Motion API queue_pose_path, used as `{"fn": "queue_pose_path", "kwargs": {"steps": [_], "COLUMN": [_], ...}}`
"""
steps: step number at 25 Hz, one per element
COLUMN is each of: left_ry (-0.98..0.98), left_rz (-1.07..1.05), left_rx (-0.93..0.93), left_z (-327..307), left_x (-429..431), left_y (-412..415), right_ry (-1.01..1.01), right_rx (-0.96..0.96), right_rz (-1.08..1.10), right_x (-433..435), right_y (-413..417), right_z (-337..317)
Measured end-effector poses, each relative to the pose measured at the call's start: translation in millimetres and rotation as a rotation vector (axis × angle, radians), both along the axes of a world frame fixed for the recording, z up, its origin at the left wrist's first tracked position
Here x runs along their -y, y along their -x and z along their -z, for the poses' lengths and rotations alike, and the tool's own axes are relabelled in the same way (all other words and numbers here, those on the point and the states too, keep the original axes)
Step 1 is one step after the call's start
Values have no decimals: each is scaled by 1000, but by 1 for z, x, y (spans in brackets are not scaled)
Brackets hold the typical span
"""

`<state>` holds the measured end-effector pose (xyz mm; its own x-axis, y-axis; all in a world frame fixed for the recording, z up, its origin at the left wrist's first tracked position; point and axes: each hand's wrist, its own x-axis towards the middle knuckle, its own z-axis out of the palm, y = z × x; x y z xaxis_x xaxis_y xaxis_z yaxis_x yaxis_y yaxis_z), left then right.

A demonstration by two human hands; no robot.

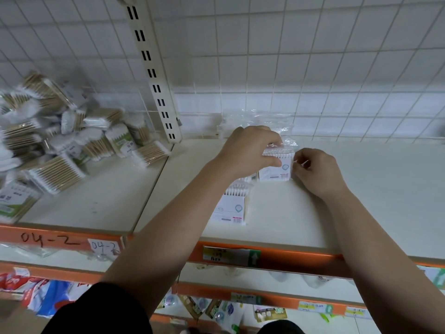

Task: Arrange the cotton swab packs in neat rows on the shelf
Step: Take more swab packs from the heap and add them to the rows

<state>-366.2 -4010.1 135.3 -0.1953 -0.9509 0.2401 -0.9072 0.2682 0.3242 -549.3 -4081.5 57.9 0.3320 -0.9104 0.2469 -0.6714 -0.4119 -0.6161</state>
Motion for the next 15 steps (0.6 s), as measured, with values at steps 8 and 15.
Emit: {"fn": "queue_pose_path", "kwargs": {"steps": [8, 15], "left_ry": [-45, -12], "left_rz": [-44, -100], "left_rx": [93, 156], "left_z": [7, 4], "left_x": [8, 13], "left_y": [5, 10], "right_ry": [69, 64], "right_rx": [-20, 25], "right_rz": [-14, 11], "right_x": [-4, -2], "right_y": [-2, -3], "right_z": [-1, -1]}}
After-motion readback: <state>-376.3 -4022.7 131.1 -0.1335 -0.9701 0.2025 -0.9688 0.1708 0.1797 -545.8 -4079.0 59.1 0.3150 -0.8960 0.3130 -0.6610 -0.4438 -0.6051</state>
